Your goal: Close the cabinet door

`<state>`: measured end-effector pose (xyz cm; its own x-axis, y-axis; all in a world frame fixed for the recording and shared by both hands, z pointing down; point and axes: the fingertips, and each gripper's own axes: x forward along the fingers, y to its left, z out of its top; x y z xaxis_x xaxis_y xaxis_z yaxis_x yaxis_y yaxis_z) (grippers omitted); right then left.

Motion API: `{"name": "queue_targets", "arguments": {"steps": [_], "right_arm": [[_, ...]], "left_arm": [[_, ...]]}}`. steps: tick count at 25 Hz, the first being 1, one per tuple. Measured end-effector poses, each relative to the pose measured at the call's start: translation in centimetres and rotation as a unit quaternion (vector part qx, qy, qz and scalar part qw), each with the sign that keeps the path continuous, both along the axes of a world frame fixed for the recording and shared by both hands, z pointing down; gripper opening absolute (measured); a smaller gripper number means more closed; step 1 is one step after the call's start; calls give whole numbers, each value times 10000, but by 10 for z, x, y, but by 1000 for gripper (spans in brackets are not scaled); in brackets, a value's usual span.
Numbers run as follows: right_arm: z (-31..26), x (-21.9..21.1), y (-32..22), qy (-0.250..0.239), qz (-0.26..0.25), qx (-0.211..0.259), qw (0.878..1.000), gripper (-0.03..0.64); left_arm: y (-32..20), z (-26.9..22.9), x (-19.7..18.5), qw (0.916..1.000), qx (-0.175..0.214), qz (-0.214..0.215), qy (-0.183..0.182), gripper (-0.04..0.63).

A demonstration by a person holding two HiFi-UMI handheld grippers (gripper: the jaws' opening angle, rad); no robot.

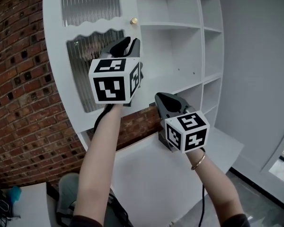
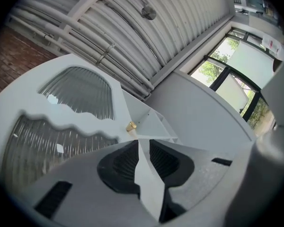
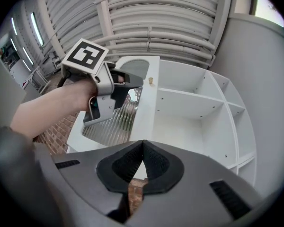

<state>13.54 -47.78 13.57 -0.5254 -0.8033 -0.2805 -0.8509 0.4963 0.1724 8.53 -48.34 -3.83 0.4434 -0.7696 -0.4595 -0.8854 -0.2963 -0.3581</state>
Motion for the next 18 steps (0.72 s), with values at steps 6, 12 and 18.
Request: {"name": "queue_targets", "arguments": {"steps": [6, 12, 18], "right_arm": [[25, 23, 25, -91, 93, -186, 9997, 0], [52, 39, 53, -296, 65, -359, 9989, 0], [105, 52, 77, -248, 201, -809, 9962, 0]], "left_arm": [[29, 67, -11, 9988, -285, 361, 140, 71], [52, 144, -13, 9969, -677, 409, 33, 55], [71, 225, -16, 9908, -1251, 512, 60, 40]]}}
